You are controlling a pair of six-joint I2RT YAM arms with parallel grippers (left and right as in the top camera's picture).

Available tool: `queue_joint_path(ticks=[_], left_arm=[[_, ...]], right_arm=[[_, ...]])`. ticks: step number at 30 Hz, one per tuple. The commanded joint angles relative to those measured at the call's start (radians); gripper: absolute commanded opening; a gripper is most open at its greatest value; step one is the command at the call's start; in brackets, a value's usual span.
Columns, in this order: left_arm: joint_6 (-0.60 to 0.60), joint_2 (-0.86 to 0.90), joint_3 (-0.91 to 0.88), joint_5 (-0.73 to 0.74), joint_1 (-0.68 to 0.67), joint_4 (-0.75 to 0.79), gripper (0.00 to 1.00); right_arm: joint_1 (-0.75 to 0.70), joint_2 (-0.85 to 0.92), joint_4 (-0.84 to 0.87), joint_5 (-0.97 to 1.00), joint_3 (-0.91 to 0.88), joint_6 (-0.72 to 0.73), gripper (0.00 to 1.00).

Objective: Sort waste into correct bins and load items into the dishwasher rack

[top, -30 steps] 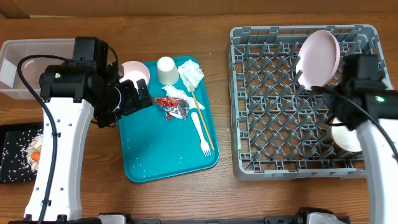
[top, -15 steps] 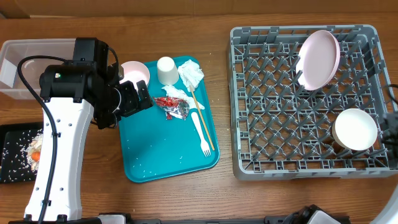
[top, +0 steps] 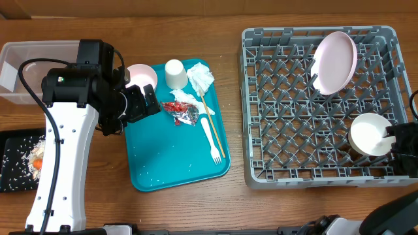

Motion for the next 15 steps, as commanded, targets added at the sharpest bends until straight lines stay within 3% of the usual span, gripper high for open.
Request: queue_joint_path(ticks=[1,3,6,9,12,15], left_arm=[[-0.011,0.005,-0.006,-0.008,-0.008,0.000,1.00],[-0.016,0.005,-0.006,-0.008,-0.008,0.000,1.00],[-0.018,0.005,-0.006,-0.008,-0.008,-0.001,1.00],[-0.018,0.005,-0.006,-0.008,-0.008,-0.005,1.00],[-0.018,0.005,-0.006,-0.008,-0.008,-0.006,1.00],[-0.018,0.005,-0.006,-0.008,-0.008,-0.007,1.00]], right_arm=[[-0.001,-0.006,0.010,-0.050,-0.005,-0.048,0.68],[-0.001,-0.006,0.010,-0.050,-0.005,-0.048,0.60],[-0.001,-0.006,0.005,-0.049,-0.005,-0.048,0.34],[-0.001,-0.006,0.003,-0.042,-0.005,-0.048,0.18],[-0.001,-0.006,0.003,-0.042,-0.005,-0.048,0.04],[-0.001,-0.007,-0.003,-0.036,0.002,-0.048,0.04]])
